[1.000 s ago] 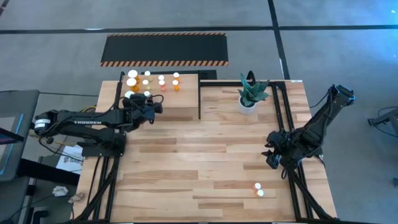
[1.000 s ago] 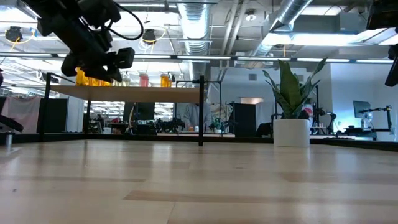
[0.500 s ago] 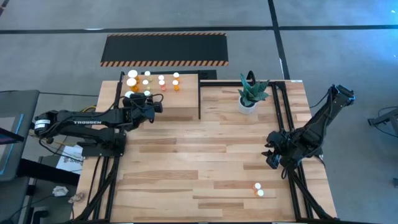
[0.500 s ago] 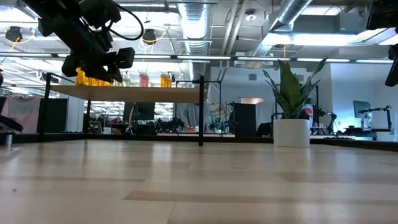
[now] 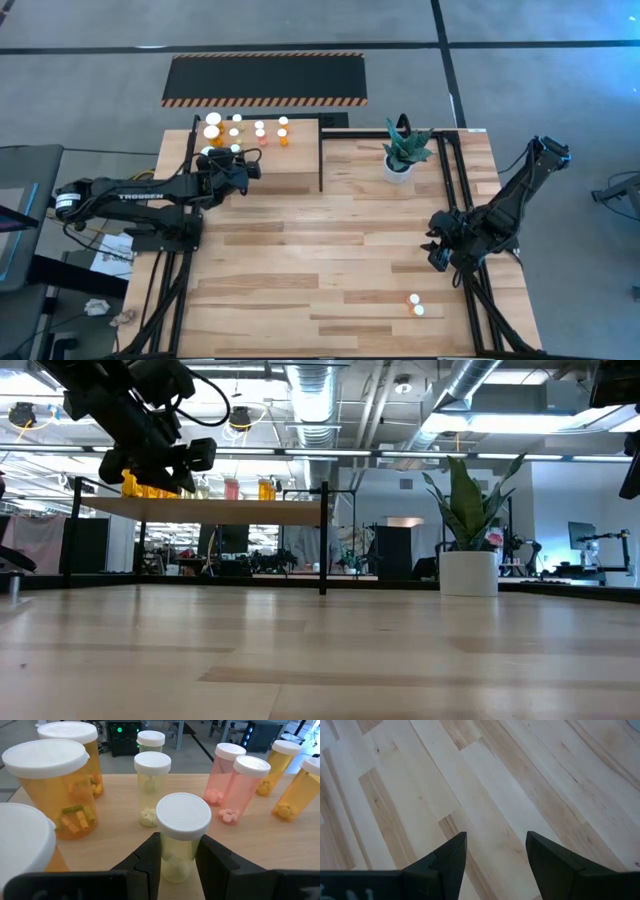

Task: Pick and place medicine bottles onto shelf by color
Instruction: Put the yellow pill bottle on the shelf aligned with the other yellow pill bottles

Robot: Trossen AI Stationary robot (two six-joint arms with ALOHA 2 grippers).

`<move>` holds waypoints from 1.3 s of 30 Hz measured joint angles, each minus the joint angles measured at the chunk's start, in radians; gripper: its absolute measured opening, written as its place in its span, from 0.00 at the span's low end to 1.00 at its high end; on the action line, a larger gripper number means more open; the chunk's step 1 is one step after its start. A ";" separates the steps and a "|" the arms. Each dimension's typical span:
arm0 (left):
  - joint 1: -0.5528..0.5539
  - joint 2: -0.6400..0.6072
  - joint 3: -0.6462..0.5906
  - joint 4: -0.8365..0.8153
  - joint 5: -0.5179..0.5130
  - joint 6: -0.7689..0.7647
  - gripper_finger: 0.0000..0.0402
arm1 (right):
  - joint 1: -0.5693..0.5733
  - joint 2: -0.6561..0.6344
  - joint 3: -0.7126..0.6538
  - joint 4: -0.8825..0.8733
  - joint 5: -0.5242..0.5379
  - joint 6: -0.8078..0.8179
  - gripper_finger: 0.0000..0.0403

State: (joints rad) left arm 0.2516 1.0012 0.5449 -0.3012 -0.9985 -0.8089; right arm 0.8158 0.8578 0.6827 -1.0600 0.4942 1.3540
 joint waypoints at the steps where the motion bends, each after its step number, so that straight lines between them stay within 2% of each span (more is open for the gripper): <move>1: 0.000 0.000 0.000 0.000 0.000 0.000 0.22 | 0.000 0.000 0.000 0.000 0.000 0.000 0.56; 18: 0.000 -0.002 0.002 -0.016 0.032 -0.027 0.22 | 0.000 0.000 0.000 0.000 0.000 0.000 0.56; 25: -0.013 -0.003 0.003 -0.066 0.042 -0.093 0.22 | 0.000 0.000 0.000 0.000 0.000 0.000 0.56; 39: -0.022 -0.053 0.000 -0.113 0.067 -0.084 0.22 | 0.000 0.000 0.000 0.000 0.000 0.000 0.56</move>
State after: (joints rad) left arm 0.2295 0.9485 0.5453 -0.4145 -0.9315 -0.8925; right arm 0.8160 0.8580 0.6823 -1.0603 0.4942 1.3540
